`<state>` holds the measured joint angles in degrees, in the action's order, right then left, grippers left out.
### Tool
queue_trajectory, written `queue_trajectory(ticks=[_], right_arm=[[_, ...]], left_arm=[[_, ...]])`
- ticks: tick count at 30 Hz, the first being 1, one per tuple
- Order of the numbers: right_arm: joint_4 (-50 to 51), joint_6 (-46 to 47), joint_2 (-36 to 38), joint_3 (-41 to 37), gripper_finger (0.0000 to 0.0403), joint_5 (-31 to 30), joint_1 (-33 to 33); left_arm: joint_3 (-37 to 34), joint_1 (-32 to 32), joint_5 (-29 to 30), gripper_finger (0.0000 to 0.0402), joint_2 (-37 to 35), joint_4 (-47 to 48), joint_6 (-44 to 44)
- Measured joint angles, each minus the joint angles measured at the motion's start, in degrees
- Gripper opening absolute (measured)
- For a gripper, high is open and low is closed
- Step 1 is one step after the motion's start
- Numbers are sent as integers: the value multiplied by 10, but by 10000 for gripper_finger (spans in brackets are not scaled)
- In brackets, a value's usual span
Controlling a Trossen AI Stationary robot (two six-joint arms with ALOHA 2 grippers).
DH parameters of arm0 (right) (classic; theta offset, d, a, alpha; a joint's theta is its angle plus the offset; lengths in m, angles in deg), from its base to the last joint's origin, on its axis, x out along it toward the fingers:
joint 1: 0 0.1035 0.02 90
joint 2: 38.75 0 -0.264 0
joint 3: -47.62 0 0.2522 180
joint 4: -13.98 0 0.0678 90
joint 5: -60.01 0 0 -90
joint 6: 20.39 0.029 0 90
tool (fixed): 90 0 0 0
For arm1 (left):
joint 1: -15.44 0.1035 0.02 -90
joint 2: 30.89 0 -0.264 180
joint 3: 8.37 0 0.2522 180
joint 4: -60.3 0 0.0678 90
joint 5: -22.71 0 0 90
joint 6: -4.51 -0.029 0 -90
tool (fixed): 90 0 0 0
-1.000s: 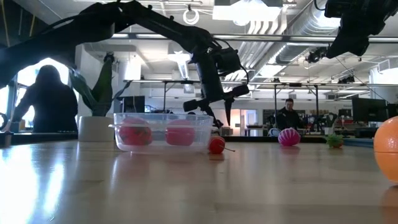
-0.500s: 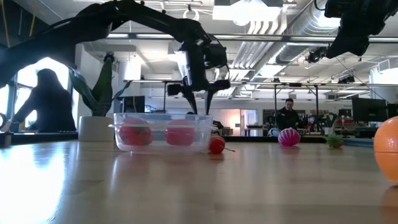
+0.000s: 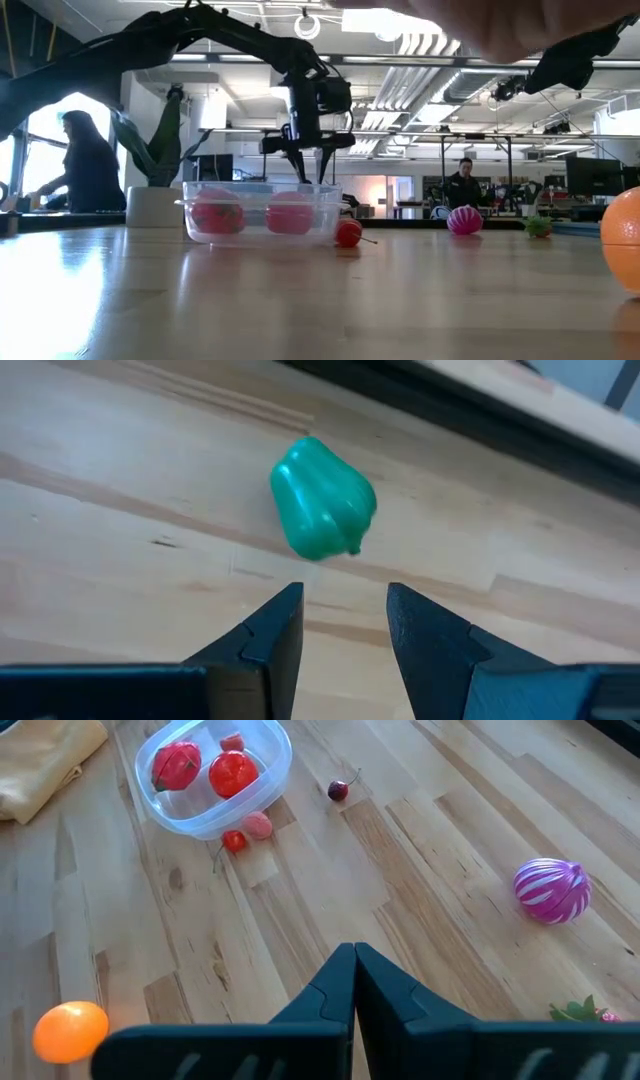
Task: Pick and placing Produce into tupperware
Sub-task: Put the green bell pepper into the transparent container
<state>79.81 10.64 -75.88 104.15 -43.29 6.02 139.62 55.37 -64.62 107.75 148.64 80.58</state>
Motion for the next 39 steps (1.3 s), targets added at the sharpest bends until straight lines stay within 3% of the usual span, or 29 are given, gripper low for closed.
queue_trajectory(ticks=[6, 16, 21, 26, 39], right_arm=[[0, 0, 0, 0, 0, 0, 0], [0, 0, 0, 0, 0, 0, 0], [0, 0, 0, 0, 0, 0, 0], [0, 0, 0, 0, 0, 0, 0], [0, 0, 0, 0, 0, 0, 0]], left_arm=[[0, 6, 4, 146, 3, 0, 20], [0, 13, 25, 248, 3, -19, 2], [0, 16, 15, 278, 22, -19, 7], [-1, 23, -33, 284, 45, -35, 8], [0, 25, -20, 280, 59, -23, 25]])
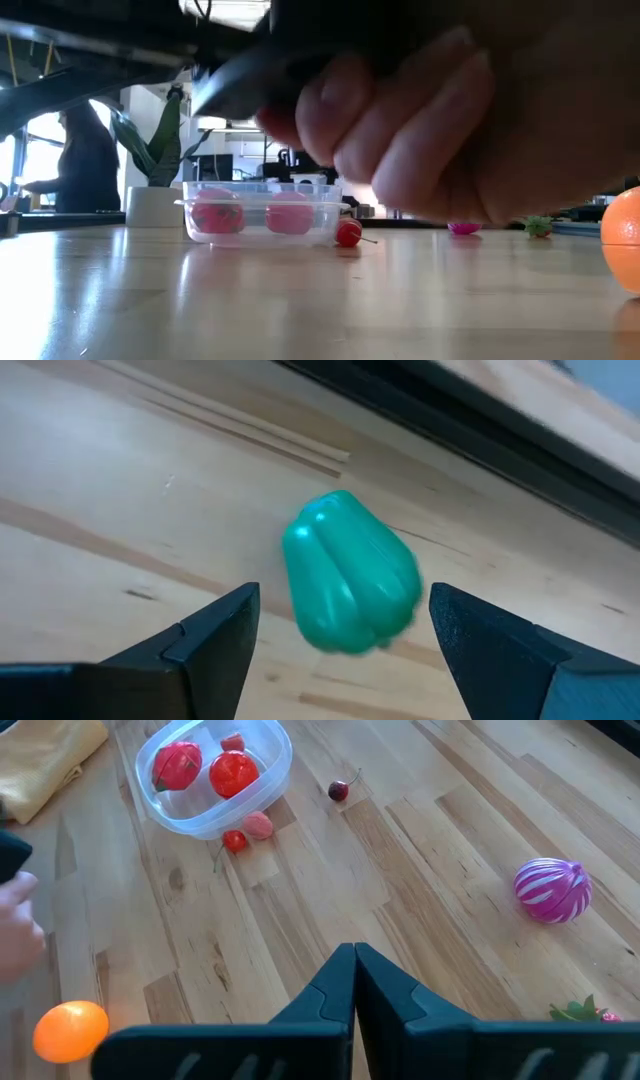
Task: Pick and placing Produce into tupperware
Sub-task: Put the green bell pepper into the transparent container
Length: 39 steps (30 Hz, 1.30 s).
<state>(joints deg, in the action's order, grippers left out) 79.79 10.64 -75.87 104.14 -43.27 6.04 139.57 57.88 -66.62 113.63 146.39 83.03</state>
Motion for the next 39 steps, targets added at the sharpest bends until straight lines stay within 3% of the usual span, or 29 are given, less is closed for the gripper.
queue_trajectory(ticks=[23, 33, 39], right_arm=[[0, 0, 0, 0, 0, 0, 0], [0, 0, 0, 0, 0, 0, 0], [0, 0, 0, 0, 0, 0, 0]], left_arm=[[0, 3, -3, 279, 22, -14, 17], [0, 3, -10, 208, 21, 1, 43], [0, 3, -7, 221, 20, 2, 36]])
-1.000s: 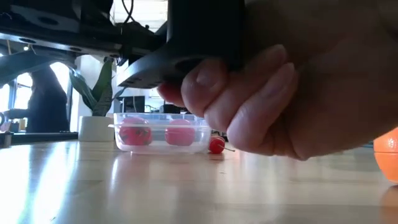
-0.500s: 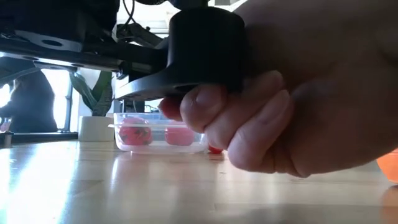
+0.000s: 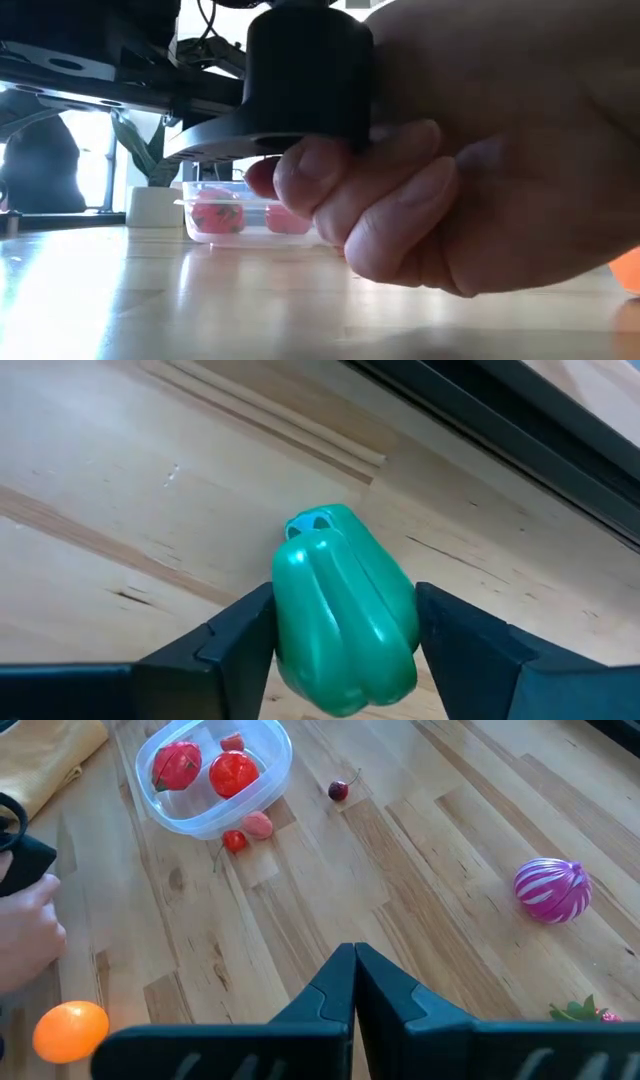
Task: Pick and placing Produce into tupperware
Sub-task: Put the green bell pepper into the transparent container
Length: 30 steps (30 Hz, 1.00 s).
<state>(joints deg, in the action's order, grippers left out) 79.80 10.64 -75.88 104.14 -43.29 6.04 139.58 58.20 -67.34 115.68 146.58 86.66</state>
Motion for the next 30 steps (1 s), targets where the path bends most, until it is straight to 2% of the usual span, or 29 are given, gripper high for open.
queue_trajectory(ticks=[5, 15, 30], right_arm=[[0, 0, 0, 0, 0, 0, 0], [0, 0, 0, 0, 0, 0, 0], [0, 0, 0, 0, 0, 0, 0]], left_arm=[[0, 0, 7, 243, 0, 1, -9], [0, 0, 11, 222, 0, 1, -6], [0, 0, 18, 226, 0, 1, -10]])
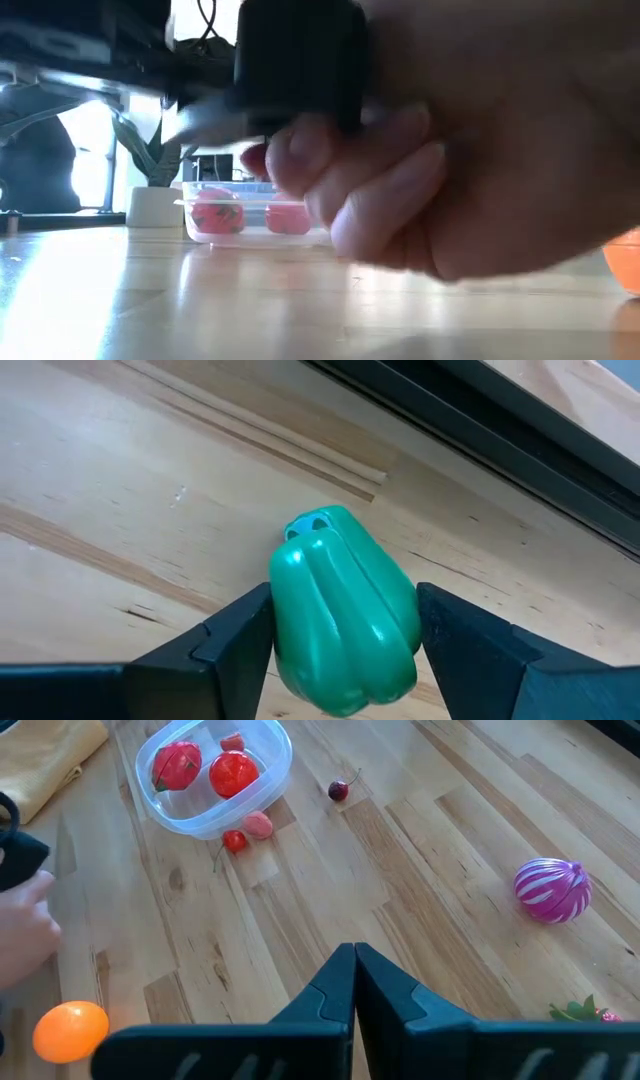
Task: Pick and placing Produce into tupperware
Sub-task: Put the green bell pepper into the transparent container
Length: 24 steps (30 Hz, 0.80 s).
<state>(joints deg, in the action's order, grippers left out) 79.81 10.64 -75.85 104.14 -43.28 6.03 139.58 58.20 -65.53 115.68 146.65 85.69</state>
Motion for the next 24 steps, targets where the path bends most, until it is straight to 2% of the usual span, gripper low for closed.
queue_trajectory(ticks=[4, 14, 18, 24], right_arm=[[0, 0, 0, 0, 0, 0, 0], [0, 0, 0, 0, 0, 0, 0], [0, 0, 0, 0, 0, 0, 0], [0, 0, 0, 0, 0, 0, 0]], left_arm=[[-1, 0, -1, 225, -13, 17, -8], [-1, -30, -3, 225, -118, 125, -16], [0, -68, 2, 225, -159, 176, -16], [0, -167, 40, 232, -204, 174, -7]])
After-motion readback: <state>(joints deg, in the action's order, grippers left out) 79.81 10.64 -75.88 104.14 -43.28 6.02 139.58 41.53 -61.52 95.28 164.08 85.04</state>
